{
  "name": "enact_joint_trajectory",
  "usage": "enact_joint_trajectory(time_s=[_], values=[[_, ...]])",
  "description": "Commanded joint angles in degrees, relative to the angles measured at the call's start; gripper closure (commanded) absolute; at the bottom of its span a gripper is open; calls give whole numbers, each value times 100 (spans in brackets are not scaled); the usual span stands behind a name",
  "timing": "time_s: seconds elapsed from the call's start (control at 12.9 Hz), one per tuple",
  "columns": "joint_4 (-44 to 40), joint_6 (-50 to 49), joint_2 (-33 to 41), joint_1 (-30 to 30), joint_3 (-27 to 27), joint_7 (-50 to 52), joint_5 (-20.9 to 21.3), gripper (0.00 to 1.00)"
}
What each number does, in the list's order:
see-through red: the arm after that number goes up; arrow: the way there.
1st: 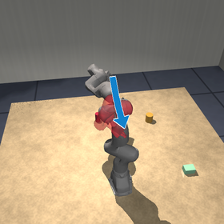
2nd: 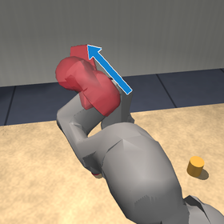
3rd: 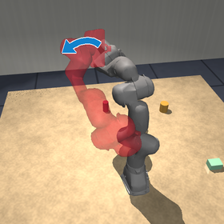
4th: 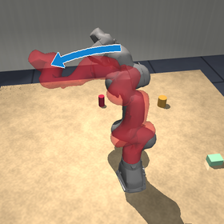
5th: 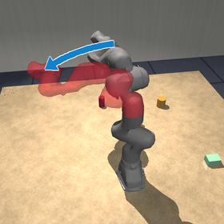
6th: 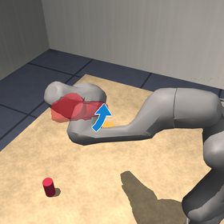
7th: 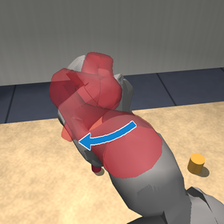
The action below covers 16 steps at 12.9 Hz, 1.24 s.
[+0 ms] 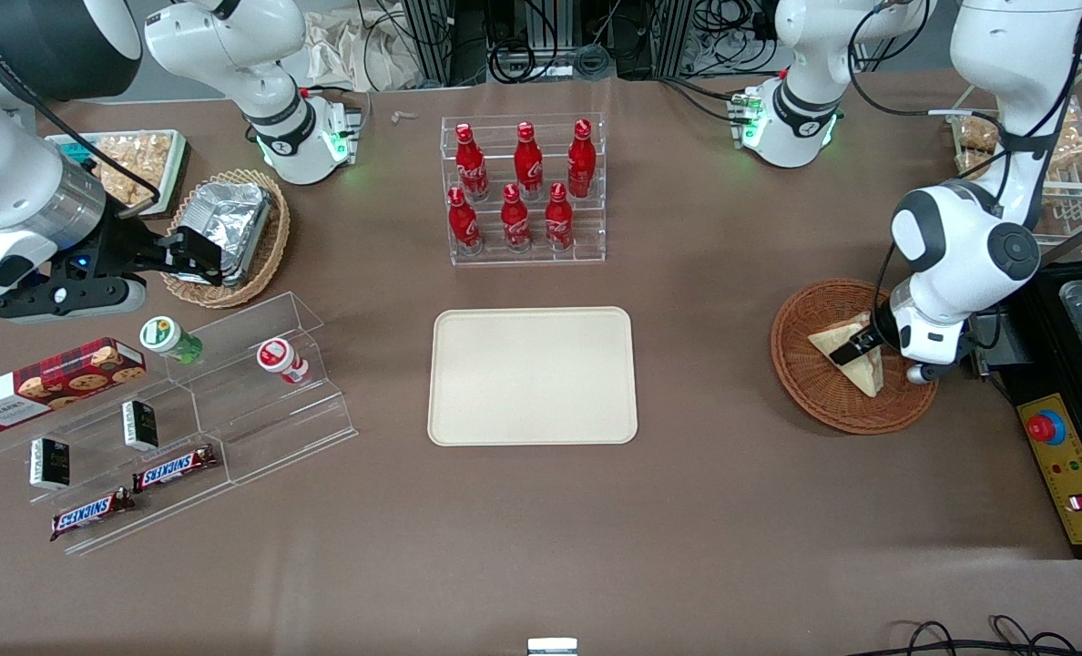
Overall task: Place sandwich from basket to tray
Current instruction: 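Lower the left gripper around the sandwich and close on it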
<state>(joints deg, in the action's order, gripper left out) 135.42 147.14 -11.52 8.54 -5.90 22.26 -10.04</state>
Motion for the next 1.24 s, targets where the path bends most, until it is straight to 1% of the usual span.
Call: enact_joint_trajectory(time_s=[0.0,0.15,0.23,0.93,1.16], values=[[-234,-533,150,-37,-17,-90,-104,0],[-761,-1377,124,-19,-8,-134,-78,0],[-876,-1555,115,-11,1,-134,-60,0],[-728,-1495,-43,183,27,-581,-16,0],[-641,-1180,-236,183,27,-556,-95,0]])
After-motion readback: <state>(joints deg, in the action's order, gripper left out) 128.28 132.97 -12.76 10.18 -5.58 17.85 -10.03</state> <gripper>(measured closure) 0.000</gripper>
